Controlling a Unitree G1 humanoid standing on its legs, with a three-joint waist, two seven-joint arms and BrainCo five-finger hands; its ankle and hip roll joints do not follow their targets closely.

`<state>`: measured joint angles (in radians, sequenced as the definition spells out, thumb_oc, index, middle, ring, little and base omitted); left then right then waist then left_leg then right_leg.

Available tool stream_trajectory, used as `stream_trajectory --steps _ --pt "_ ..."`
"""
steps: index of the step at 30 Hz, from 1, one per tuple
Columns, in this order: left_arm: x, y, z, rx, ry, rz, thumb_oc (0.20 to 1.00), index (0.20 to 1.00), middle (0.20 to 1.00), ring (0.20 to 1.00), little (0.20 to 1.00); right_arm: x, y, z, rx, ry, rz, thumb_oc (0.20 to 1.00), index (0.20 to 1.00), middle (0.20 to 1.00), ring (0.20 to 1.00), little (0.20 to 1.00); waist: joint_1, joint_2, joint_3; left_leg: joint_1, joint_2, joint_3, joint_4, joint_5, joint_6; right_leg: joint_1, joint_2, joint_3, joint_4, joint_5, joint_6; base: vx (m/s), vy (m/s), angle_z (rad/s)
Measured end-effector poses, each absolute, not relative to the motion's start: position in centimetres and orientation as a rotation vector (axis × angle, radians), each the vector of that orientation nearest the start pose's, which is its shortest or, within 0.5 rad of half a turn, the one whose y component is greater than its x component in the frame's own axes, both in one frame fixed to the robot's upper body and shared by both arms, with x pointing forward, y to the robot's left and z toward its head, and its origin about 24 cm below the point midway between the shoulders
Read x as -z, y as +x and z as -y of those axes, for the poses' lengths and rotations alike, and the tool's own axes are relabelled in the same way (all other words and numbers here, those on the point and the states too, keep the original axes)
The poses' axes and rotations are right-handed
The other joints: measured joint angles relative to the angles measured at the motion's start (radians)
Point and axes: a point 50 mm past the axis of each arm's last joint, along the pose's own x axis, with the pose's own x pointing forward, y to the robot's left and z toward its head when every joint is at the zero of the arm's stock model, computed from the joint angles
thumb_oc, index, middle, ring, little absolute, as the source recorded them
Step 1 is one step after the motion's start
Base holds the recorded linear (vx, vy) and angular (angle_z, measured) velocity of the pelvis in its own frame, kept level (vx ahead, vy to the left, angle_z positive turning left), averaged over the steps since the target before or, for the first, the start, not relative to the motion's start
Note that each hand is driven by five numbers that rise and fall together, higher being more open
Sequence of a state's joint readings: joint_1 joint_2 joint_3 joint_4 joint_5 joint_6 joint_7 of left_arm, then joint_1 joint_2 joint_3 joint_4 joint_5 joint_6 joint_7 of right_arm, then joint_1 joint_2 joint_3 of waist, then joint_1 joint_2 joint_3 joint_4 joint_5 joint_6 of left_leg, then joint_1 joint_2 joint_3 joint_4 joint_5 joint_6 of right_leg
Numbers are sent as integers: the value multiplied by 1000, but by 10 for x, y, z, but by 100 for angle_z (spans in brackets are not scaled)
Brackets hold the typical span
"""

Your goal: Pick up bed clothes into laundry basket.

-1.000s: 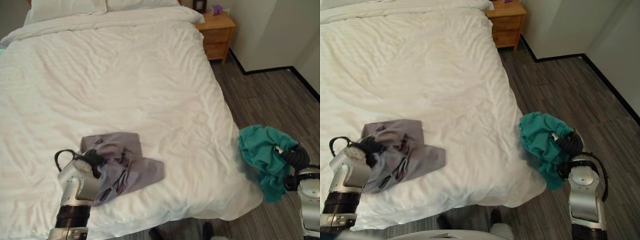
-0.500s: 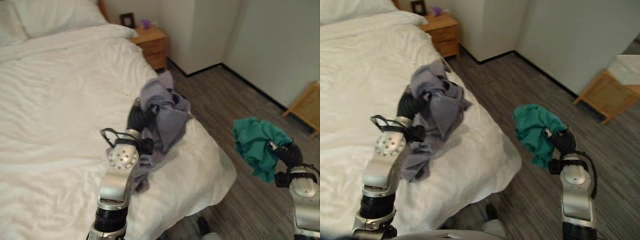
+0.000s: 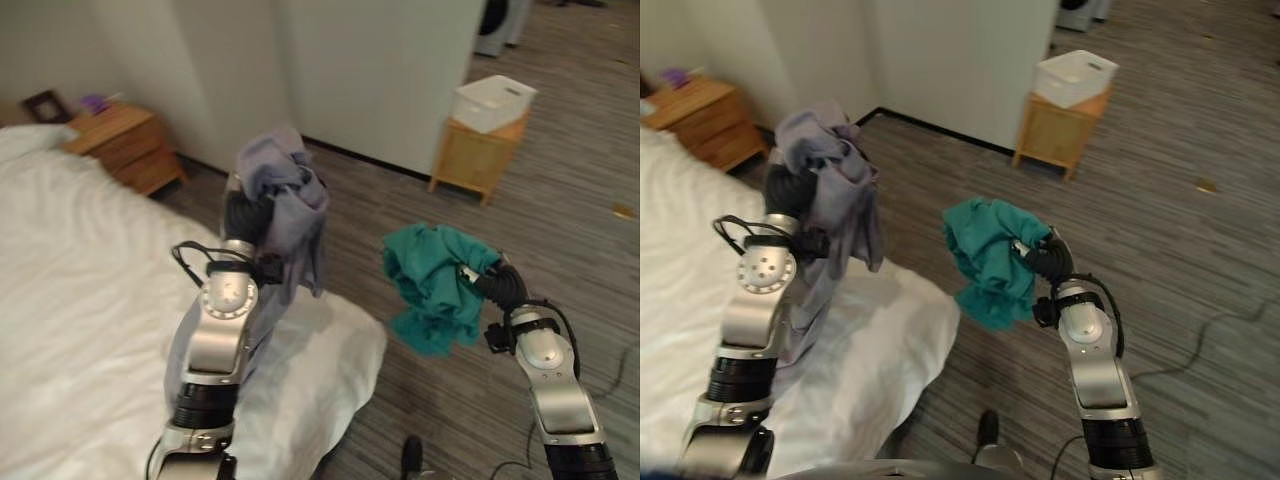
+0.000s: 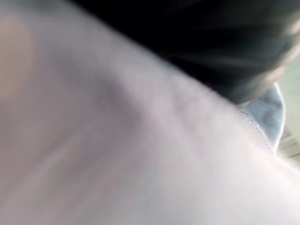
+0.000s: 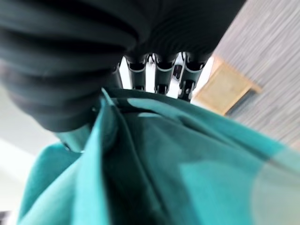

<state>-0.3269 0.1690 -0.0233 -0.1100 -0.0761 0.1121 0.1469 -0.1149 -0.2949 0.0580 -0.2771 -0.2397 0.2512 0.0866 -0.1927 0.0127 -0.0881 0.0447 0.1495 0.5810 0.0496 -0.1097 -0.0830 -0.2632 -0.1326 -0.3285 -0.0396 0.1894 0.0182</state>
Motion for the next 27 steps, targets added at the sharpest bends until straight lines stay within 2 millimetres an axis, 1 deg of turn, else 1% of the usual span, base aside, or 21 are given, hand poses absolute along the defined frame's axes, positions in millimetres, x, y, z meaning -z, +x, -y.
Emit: stream_trajectory --steps 2,3,4,7,8,10,12,13,14,15,16,17,18,19,20,21,22,24,25,26,27 --pt "-134 301 -130 8 -120 280 200 200 200 200 200 -138 271 164 -98 -526 229 200 200 200 200 200 3 68 -22 56 18 98 -94 -16 -44 -46 33 -69 34 -62 -6 79 -78 -115" --pt "-127 302 -121 34 -161 250 200 200 200 200 200 -144 272 160 -98 -505 257 200 200 200 200 200 -1 61 -19 67 17 124 -97 0 -64 -62 32 -79 59 -58 -25 179 -215 -100" --pt "-118 299 -109 80 -270 209 200 200 200 200 200 -148 270 154 -113 -485 282 200 200 200 200 200 -33 62 -20 74 15 122 -94 18 -53 -67 47 -90 65 -59 -28 205 -266 -85" --pt "-104 294 -110 121 -458 168 200 200 200 200 200 -151 270 137 -150 -347 314 200 200 200 200 200 -22 72 -26 103 25 183 -112 29 -37 -110 14 -221 144 -130 -45 183 -296 -88" --pt "-101 298 -109 142 -543 159 200 200 200 200 200 -147 268 134 -137 -264 309 200 200 200 200 200 -32 70 -24 87 35 161 -105 28 -37 -149 10 -223 212 -170 -41 157 -175 -48" --pt "-94 298 -106 160 -574 130 200 200 200 200 200 -142 264 141 -107 -272 289 200 200 200 200 200 -34 71 -25 86 41 142 -110 48 -16 -160 17 -222 239 -195 -45 328 -294 -14" --pt "-83 293 -119 106 -569 120 200 200 200 200 200 -140 266 141 -113 -271 280 200 200 200 200 200 -2 74 -23 117 56 143 -59 84 -65 -148 64 -186 225 -224 -40 394 -486 -76" --pt "-77 289 -126 74 -573 116 200 200 200 200 200 -139 267 139 -115 -253 275 200 200 200 200 200 24 44 -16 110 77 145 39 88 -71 -128 67 -151 216 -226 -53 112 -380 -115" --pt "-72 287 -133 38 -575 108 200 200 200 200 200 -139 268 138 -113 -245 274 200 200 200 200 200 40 19 -6 83 110 106 165 104 -95 -99 63 -132 197 -226 -62 79 -321 -88" --pt "-71 286 -141 1 -581 117 200 200 200 200 200 -141 267 139 -88 -202 287 200 200 200 200 200 52 -34 -4 -85 167 -97 509 187 -61 -64 57 -104 156 -199 -85 175 -187 -48" --pt "-72 279 -148 -23 -599 154 200 200 200 200 200 -142 267 140 -80 -164 302 200 200 200 200 200 78 -55 0 -258 126 -264 585 136 -88 -30 66 -79 96 -183 -56 387 -169 -30" --pt "-75 277 -150 -27 -606 171 200 200 200 200 200 -141 268 140 -72 -135 295 200 200 200 200 200 81 -72 2 -323 39 -368 587 97 -66 -27 53 -55 71 -169 -50 428 -103 -60" --pt "-74 274 -156 -51 -611 190 200 200 200 200 200 -137 268 136 -72 -108 273 200 200 200 200 200 113 -77 7 -429 -55 -436 555 66 -37 -10 56 -37 31 -193 2 368 -79 -72" --pt "-71 269 -155 -53 -615 187 200 200 200 200 200 -130 265 138 -71 -90 248 200 200 200 200 200 120 -60 0 -442 -65 -452 472 57 -16 4 61 -56 26 -246 85 294 -26 -110" --pt "-69 264 -157 -63 -614 195 200 200 200 200 200 -123 266 134 -98 -79 222 200 200 200 200 200 144 -31 7 -454 -38 -435 388 52 2 -14 68 -72 121 -256 -9 498 -16 -96" --pt "-70 261 -162 -81 -613 215 200 200 200 200 200 -117 263 129 -121 -59 195 200 200 200 200 200 139 -41 5 -455 -30 -408 310 55 3 18 51 -29 128 -253 -48 668 -55 -79" --pt "-63 258 -163 -82 -599 192 200 200 200 200 200 -102 255 127 -139 -59 138 200 200 200 200 200 140 -12 -3 -478 -6 -396 137 62 10 77 111 -29 68 -276 -13 521 -58 -42" --pt "-58 253 -162 -87 -609 180 200 200 200 200 200 -89 253 130 -128 -51 85 200 200 200 200 200 172 -21 5 -462 -52 -399 -67 100 31 113 120 19 53 -280 -26 412 -89 -72" --pt "-55 252 -162 -89 -607 172 200 200 200 200 200 -85 253 129 -136 -53 65 200 200 200 200 200 186 -33 10 -493 -56 -396 -90 118 22 135 132 42 44 -291 -24 690 -38 -70" --pt "-55 252 -162 -93 -609 171 200 200 200 200 200 -83 254 132 -122 -53 56 200 200 200 200 200 187 -24 2 -515 -58 -377 -93 141 17 150 139 44 34 -286 -31 651 52 -48" --pt "-54 252 -162 -93 -609 170 200 200 200 200 200 -82 253 132 -122 -54 52 200 200 200 200 200 199 -23 0 -527 -54 -376 -93 157 36 162 147 53 38 -284 -22 1147 128 -49"
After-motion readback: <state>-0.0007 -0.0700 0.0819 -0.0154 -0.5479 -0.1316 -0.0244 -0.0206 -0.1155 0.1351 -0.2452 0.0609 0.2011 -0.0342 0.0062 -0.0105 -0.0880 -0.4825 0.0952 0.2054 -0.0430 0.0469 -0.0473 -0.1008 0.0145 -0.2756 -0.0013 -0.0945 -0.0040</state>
